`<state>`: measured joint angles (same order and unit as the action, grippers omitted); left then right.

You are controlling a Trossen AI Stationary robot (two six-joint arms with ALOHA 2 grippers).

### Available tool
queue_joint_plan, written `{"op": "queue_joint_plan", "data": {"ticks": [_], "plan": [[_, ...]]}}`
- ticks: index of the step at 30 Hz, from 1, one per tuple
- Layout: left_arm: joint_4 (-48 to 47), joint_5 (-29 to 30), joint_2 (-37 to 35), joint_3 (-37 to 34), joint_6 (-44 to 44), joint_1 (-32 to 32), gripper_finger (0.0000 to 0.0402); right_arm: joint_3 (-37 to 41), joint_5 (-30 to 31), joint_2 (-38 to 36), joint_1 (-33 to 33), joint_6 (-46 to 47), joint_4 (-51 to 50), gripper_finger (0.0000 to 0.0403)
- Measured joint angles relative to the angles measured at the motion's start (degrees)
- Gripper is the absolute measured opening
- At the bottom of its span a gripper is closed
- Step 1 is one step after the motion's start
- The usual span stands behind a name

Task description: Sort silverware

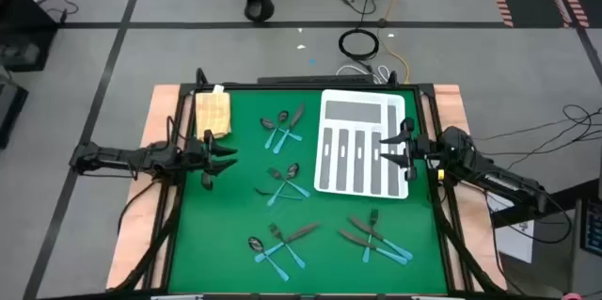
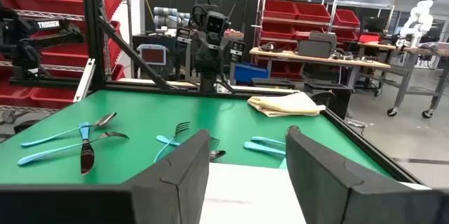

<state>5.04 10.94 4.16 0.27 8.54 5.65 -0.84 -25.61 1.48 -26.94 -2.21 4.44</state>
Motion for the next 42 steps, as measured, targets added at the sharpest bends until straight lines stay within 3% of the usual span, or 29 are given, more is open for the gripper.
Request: {"op": "queue_joint_plan", "data": {"ticks": [30, 36, 42], "plan": [[0.0, 0.0, 0.0, 0.0, 0.0, 0.0, 0.0146, 0.0, 0.1, 0.0, -0.1, 0.0, 0.0, 0.0173], [0.0, 0.0, 0.0, 0.0, 0.0, 0.0, 0.0146, 0.0, 10.2, 1.1, -1.6, -0.4, 0.5, 0.0173], [0.0, 0.0, 0.0, 0.0, 0.0, 0.0, 0.0146, 0.0, 10.3, 1.1, -1.6, -0.4, 1.5, 0.0173]]}}
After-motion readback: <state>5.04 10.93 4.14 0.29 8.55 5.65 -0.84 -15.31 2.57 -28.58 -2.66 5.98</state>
